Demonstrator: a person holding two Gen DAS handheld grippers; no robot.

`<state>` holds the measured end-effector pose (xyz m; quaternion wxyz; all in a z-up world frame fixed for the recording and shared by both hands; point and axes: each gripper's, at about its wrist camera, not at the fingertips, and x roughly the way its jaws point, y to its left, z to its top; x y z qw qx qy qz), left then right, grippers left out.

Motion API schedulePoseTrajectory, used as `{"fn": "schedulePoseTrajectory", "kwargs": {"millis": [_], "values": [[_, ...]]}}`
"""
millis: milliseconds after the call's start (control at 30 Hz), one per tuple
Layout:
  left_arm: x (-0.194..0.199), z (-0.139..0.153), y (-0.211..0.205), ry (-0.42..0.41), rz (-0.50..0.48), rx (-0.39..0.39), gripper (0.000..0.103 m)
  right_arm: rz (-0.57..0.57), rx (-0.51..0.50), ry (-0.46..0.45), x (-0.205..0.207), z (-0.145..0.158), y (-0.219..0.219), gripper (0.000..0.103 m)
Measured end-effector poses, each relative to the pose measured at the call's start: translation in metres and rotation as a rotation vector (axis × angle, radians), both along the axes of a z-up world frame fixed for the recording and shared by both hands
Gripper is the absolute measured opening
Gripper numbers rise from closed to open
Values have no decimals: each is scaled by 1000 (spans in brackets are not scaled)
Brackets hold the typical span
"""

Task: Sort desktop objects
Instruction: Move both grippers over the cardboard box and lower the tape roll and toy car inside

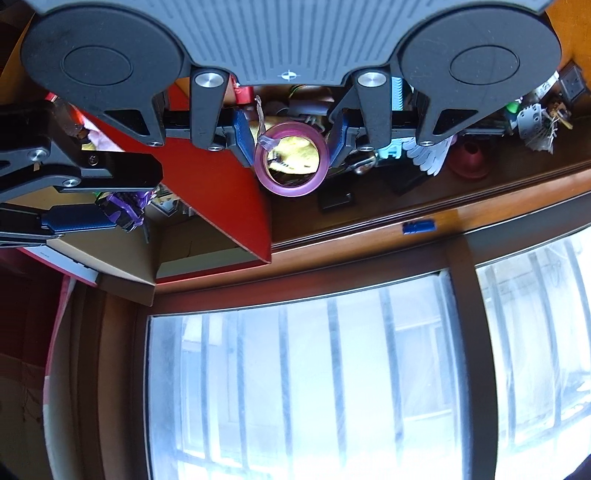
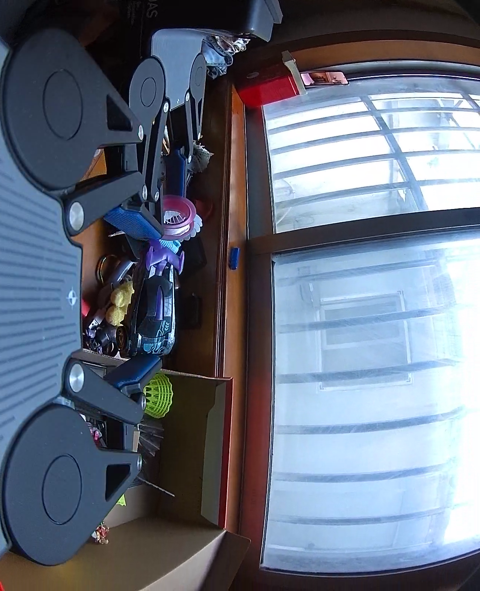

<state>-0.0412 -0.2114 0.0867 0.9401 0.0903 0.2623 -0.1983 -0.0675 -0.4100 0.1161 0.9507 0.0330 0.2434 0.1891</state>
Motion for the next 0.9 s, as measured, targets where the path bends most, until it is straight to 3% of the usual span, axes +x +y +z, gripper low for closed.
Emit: {"fn": "schedulePoseTrajectory", "kwargs": {"millis": [900], "values": [[9,7,-73,-40,-241,17,44,-230,8,7,-13,-12,-56,71]]}}
